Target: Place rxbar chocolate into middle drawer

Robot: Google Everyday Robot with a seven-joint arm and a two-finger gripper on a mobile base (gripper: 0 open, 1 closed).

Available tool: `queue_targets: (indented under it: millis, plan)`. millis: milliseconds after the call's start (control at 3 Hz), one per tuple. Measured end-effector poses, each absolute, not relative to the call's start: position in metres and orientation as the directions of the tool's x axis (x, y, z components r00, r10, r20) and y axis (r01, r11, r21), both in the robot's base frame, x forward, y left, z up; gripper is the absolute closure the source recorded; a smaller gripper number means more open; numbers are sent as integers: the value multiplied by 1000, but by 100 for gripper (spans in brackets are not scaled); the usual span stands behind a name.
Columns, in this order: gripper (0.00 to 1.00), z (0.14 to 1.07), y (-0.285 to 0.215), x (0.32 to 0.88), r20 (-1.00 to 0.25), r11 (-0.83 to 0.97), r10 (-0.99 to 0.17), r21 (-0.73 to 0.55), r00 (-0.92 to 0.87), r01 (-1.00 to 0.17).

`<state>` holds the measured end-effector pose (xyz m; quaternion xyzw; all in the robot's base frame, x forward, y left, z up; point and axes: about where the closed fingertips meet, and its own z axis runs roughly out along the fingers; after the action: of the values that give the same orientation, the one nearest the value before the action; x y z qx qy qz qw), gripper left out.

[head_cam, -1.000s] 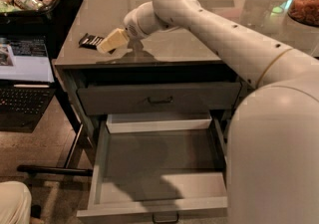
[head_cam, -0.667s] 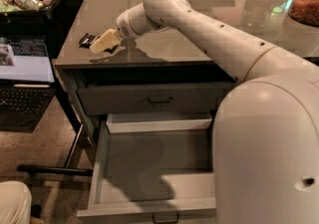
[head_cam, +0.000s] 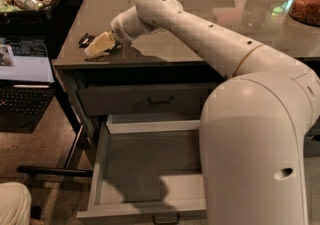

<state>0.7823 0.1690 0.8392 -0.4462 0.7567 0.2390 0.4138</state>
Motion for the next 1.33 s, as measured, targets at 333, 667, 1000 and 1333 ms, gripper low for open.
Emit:
queue_targets:
  millis: [333, 667, 1000, 1333]
  plan:
    - [19, 837, 170, 778, -839, 490, -476, -3, -265, -872]
    - [42, 838, 171, 773, -843, 489, -472, -7, -258, -872]
    - [66, 839, 170, 767, -849, 490, -468, -16, -247, -872]
    - [89, 840, 163, 760, -857, 495, -460, -29, -233, -868]
